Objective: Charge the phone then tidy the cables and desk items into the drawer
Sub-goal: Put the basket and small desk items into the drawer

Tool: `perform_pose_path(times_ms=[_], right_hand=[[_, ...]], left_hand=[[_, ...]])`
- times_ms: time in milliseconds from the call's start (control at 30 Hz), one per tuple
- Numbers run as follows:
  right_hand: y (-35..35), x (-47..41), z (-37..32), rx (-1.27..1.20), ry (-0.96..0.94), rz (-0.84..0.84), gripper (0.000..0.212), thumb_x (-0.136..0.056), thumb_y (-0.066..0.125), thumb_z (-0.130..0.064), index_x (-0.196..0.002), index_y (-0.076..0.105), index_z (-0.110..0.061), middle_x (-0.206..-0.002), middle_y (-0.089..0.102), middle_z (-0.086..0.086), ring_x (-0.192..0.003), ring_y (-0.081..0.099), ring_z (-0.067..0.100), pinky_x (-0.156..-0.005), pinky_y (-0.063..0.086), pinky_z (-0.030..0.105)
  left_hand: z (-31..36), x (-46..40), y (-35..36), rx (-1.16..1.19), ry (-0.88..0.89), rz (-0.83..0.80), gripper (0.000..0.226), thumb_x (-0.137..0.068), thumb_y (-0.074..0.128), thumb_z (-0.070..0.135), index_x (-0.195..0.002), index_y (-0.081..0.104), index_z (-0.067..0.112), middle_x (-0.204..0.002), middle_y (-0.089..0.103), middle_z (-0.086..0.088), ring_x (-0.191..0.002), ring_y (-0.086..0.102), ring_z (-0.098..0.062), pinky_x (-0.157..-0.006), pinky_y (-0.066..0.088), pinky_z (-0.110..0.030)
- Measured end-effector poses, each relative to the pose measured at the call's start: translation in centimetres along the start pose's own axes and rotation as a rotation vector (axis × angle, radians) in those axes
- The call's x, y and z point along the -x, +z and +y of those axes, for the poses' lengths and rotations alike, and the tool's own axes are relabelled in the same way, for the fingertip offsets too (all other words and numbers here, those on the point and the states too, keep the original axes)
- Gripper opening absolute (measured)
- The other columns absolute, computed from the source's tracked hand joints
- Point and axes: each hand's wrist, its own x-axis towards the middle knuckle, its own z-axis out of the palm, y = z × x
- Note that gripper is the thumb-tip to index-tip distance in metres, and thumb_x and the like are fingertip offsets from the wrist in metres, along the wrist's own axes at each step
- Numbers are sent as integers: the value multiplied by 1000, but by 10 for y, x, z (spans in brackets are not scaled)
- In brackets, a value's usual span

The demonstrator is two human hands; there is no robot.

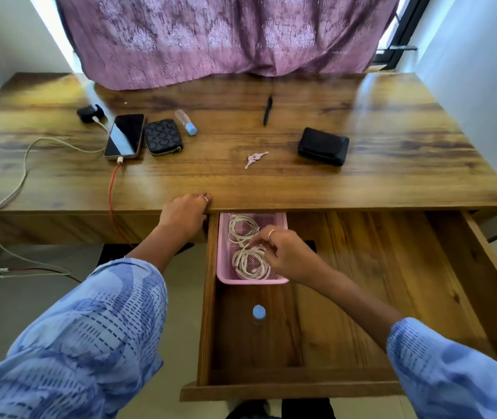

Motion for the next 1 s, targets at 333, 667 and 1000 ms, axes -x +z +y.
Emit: perform_pose_path(times_ms=[333,667,1000], right_hand=[[-22,-145,-16,189,-77,-45,25,-90,48,-2,-111,62,0,-86,51,-5,-62,43,-2,-59,36,4],[-1,-282,-13,250,183,31,36,-91,52,-21,-123,50,-2,-124,56,16,-111,54,29,-85,41,31],[21,-344,-14,259,332,236,46,-93,50,-42,-125,48,-8,-129,50,12,-120,46,32,-88,44,42]], left_hand=[[-52,-14,-13,27,-135,-121,47,-85,67,28,-127,52,13,-119,57,-9,-107,56,-28,-81,48,-37],[-53,-33,-27,165,-212,-154,40,-69,83,24,-104,66,16,-106,64,-7,-100,61,-27,-74,49,-33],[-59,-31,-21,244,-283,-97,40,-70,82,26,-107,67,21,-102,65,-4,-100,61,-26,-68,41,-32]])
